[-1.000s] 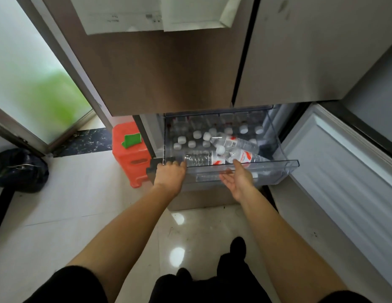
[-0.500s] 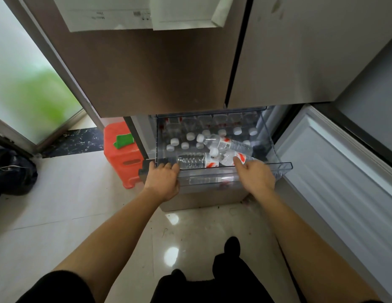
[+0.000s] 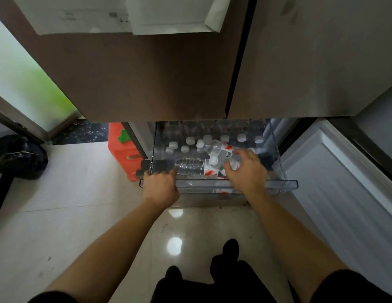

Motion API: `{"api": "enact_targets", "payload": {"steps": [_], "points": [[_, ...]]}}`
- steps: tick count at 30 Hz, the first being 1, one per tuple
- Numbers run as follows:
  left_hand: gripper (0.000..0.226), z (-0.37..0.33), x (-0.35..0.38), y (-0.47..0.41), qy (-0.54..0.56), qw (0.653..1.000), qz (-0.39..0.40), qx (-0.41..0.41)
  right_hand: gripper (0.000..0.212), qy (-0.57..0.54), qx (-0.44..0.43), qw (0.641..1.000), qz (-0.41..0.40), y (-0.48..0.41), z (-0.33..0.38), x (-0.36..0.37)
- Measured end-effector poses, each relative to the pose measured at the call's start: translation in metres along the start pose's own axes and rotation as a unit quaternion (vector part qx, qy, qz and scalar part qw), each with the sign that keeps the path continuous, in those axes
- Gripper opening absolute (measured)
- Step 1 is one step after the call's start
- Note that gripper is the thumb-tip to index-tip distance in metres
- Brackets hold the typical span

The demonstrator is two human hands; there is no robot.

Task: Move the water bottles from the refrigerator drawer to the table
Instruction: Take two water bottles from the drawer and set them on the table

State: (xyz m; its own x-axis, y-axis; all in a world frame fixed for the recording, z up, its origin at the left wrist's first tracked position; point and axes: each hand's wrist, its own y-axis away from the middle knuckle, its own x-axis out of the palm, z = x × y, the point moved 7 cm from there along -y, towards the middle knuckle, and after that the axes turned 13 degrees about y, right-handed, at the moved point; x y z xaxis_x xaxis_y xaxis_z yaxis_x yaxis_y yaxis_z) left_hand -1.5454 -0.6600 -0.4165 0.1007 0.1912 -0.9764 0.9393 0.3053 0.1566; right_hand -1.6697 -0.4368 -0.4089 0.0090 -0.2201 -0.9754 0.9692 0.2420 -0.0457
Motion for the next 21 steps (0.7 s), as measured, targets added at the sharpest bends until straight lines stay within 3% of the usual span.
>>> {"api": "enact_targets", "payload": {"steps": [4, 6, 8, 10, 12, 14, 17, 19, 21], "points": [[0.035, -0.011, -0.001, -0.004, 0.015, 1.0, 0.004, -0.008, 0.042, 0.0, -0.024, 0.999, -0.023, -0.013, 0.001, -0.012], [0.031, -0.014, -0.001, -0.008, 0.022, 0.999, 0.018, -0.014, 0.059, 0.025, -0.034, 0.997, 0.066, -0.03, -0.003, -0.002], [0.031, -0.013, 0.002, -0.011, 0.025, 0.998, 0.048, -0.019, 0.089, 0.071, -0.058, 0.977, 0.194, -0.045, -0.003, 0.013], [0.042, -0.009, 0.005, -0.013, 0.01, 0.997, 0.079, -0.008, 0.104, 0.116, -0.07, 0.953, 0.271, -0.054, -0.001, 0.028], [0.074, -0.006, 0.006, -0.013, 0.036, 0.991, 0.128, 0.004, 0.093, 0.139, -0.059, 0.947, 0.282, -0.06, 0.0, 0.039], [0.099, -0.008, 0.0, -0.015, 0.155, 0.975, 0.156, -0.003, 0.085, 0.151, -0.059, 0.951, 0.264, -0.065, 0.003, 0.042], [0.108, -0.007, -0.004, -0.04, 0.341, 0.929, 0.125, -0.064, 0.082, 0.152, -0.1, 0.95, 0.255, -0.069, 0.003, 0.035], [0.114, -0.004, 0.005, -0.06, 0.36, 0.92, 0.11, -0.112, 0.078, 0.113, -0.104, 0.956, 0.25, -0.067, -0.003, 0.021], [0.105, -0.016, 0.012, -0.077, 0.306, 0.937, 0.118, -0.117, 0.074, 0.059, -0.086, 0.966, 0.235, -0.064, -0.019, 0.003]]}}
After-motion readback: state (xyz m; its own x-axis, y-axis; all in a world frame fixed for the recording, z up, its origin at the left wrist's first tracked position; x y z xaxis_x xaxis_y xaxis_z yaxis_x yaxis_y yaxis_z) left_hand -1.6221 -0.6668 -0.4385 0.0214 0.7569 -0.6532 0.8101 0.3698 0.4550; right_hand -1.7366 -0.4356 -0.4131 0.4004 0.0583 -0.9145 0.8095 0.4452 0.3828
